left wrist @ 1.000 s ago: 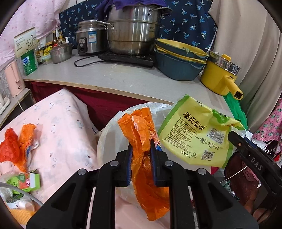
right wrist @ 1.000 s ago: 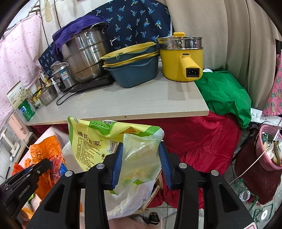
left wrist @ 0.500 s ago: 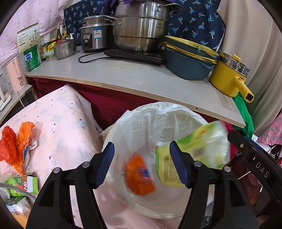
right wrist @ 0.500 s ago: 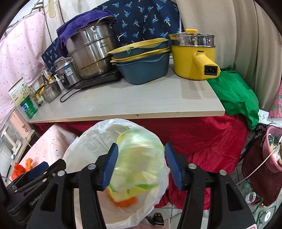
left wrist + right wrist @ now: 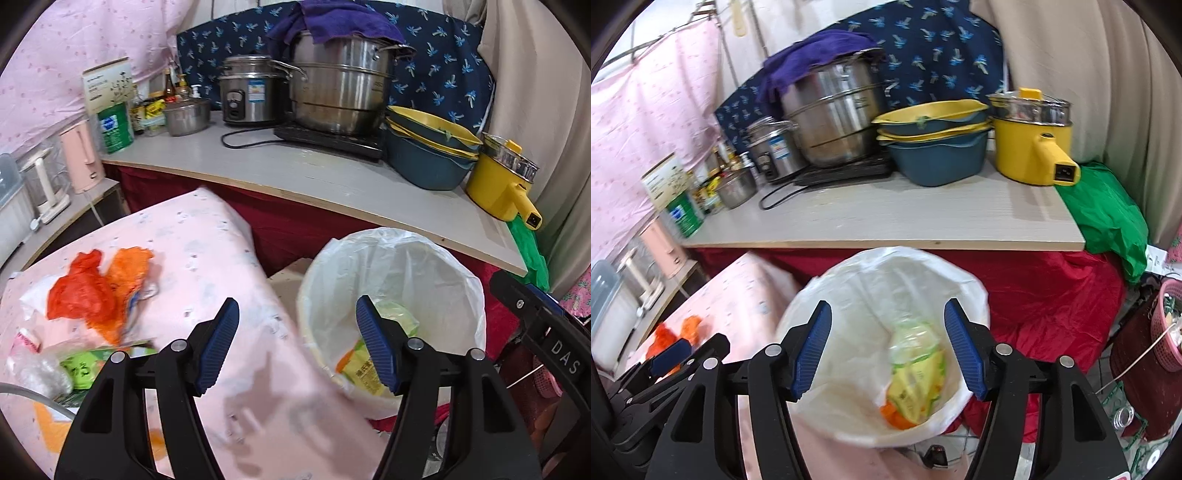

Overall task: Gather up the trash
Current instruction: 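Open both tools to drop the bags into the bin, then move both open tools back over the trash pile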

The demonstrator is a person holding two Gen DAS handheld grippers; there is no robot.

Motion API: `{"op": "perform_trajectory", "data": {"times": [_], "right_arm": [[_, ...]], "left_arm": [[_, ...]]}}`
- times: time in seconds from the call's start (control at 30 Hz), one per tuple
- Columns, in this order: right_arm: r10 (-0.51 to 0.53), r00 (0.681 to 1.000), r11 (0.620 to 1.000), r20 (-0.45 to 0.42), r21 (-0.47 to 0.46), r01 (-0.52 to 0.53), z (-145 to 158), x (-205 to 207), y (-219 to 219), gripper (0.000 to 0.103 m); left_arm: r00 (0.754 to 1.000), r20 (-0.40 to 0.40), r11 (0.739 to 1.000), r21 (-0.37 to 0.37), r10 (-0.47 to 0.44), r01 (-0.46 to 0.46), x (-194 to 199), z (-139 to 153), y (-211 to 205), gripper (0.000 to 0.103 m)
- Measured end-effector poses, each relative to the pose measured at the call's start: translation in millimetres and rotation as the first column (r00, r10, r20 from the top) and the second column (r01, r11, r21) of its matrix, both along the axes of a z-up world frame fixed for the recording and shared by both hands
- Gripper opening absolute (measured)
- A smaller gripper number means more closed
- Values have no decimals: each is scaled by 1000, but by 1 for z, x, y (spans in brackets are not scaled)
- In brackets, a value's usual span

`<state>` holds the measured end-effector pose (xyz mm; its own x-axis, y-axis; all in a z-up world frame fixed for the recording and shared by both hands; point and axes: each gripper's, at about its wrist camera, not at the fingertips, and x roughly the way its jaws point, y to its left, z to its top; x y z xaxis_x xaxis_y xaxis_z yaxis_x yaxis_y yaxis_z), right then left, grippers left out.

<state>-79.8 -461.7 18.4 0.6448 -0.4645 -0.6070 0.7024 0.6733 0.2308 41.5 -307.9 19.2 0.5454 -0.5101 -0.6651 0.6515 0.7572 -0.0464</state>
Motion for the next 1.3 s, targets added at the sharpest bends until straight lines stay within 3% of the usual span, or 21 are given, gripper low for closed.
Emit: {"op": "perform_trajectory", "data": {"times": [0.27, 0.47, 0.9, 1.3], "right_arm": [[110, 994, 994, -4, -2, -110, 7, 10, 53, 65], [198, 980, 980, -21, -14, -198, 9, 21, 94, 65], [375, 924, 925, -77, -28, -378, 3, 54, 181, 65], [449, 884, 892, -132, 8, -452, -22, 84, 214, 65]], "left_arm": [[995, 35, 995, 12, 94, -94, -6, 9, 59, 63], [985, 15, 985, 30, 171, -171, -3, 3, 106, 62], [927, -34, 927, 51, 374, -372, 22, -12, 217, 63], [888, -59, 890, 48, 456, -454, 60, -21, 261, 86]]}}
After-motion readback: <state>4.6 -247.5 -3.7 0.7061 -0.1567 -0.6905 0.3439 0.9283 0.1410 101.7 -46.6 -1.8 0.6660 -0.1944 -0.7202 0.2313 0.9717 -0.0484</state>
